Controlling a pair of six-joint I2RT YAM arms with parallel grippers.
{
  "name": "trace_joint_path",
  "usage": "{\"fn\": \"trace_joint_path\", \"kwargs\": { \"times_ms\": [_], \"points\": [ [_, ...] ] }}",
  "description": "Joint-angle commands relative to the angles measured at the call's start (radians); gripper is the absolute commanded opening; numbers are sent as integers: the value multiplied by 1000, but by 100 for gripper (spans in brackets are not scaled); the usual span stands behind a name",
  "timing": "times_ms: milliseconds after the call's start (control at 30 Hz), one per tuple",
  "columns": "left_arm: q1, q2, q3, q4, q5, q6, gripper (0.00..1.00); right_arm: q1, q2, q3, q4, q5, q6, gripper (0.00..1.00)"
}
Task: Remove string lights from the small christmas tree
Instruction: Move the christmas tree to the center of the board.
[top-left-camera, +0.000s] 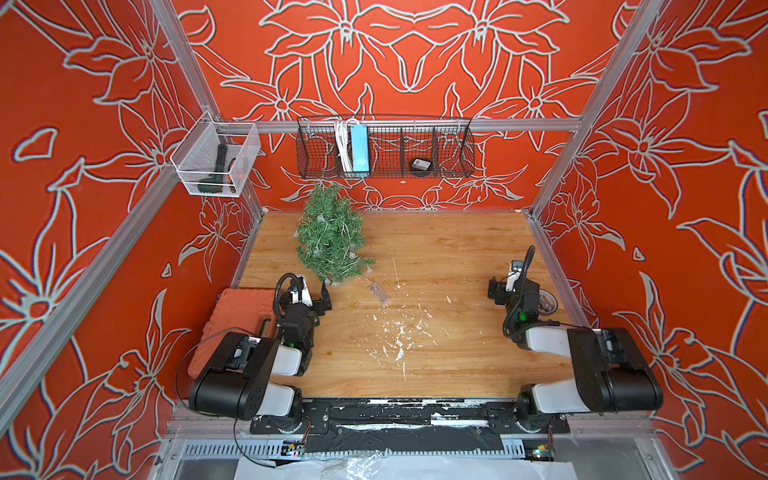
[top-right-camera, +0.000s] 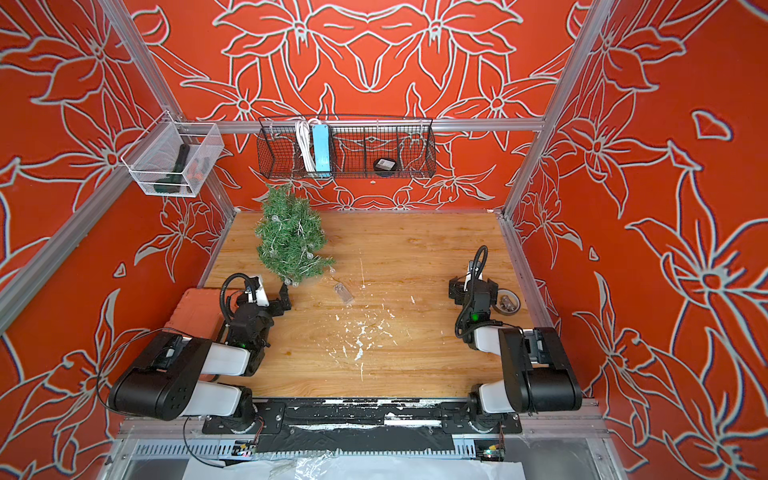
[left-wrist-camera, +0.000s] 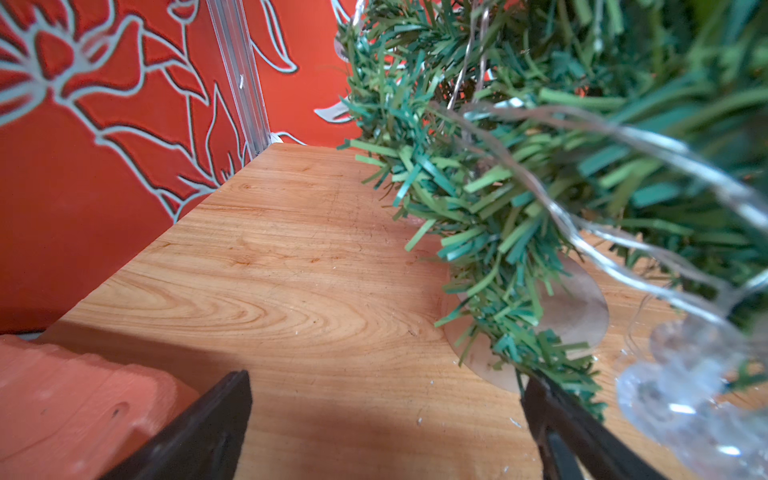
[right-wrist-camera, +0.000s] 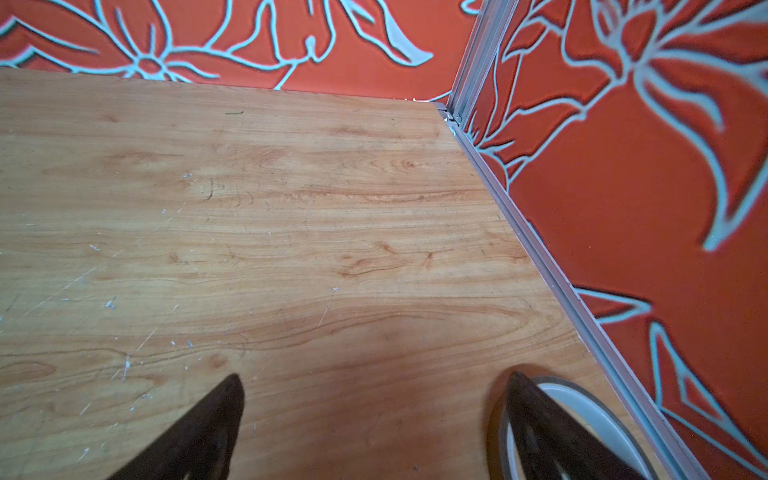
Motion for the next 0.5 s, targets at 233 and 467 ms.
{"fn": "trace_joint_path", "kwargs": {
  "times_ms": [233,467],
  "points": [
    [-19,-242,74,-331,-200,-120,99,4,-222,92,-351,105,62,98],
    [-50,-562,28,-585,-409,-370,99,42,-344,150,-499,134,204,98]
  ]
}}
